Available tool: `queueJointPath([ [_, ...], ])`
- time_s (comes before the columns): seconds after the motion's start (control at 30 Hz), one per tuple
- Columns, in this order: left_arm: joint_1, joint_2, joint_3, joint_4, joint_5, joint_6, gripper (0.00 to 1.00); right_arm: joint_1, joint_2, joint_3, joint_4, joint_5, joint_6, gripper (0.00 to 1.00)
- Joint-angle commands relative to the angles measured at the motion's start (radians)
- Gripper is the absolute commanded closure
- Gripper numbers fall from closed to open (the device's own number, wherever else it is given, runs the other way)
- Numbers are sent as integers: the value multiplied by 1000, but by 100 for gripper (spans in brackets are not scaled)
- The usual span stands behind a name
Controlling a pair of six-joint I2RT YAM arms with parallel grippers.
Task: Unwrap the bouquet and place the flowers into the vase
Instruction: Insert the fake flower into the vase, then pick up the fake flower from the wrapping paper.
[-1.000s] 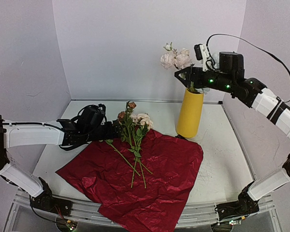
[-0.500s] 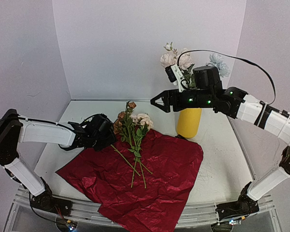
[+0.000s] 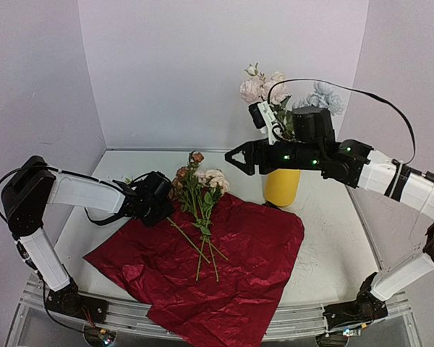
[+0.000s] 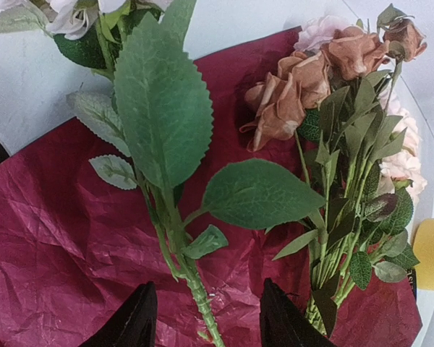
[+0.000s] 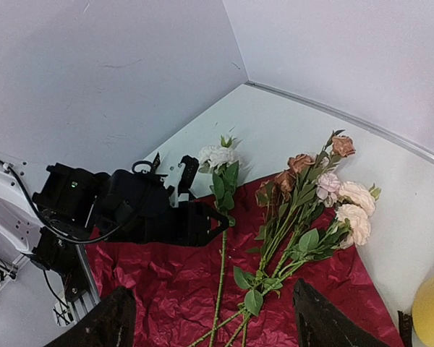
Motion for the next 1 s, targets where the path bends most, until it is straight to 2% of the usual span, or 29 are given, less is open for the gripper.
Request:
queueJointPath([
  [0.0, 8, 39, 64, -8, 20, 14, 53, 5, -46, -7, 72, 23, -1, 25],
  [0.27, 16, 106, 95, -12, 40, -3, 56, 5, -49, -19, 78, 39, -4, 25],
  [0.53, 22, 155, 113, -14, 59, -4, 64, 5, -57, -38, 83, 60, -10, 24],
  [0.63, 23, 164, 118, -19, 59, 0, 72, 5, -59, -41, 84, 63, -12, 24],
  [0.87, 24, 110, 130, -56, 10, 28, 97, 4, -57, -52, 87, 80, -18, 23],
  [0.97, 24, 53, 139, -89, -35, 61, 100, 4, -52, -55, 88, 78, -14, 23],
])
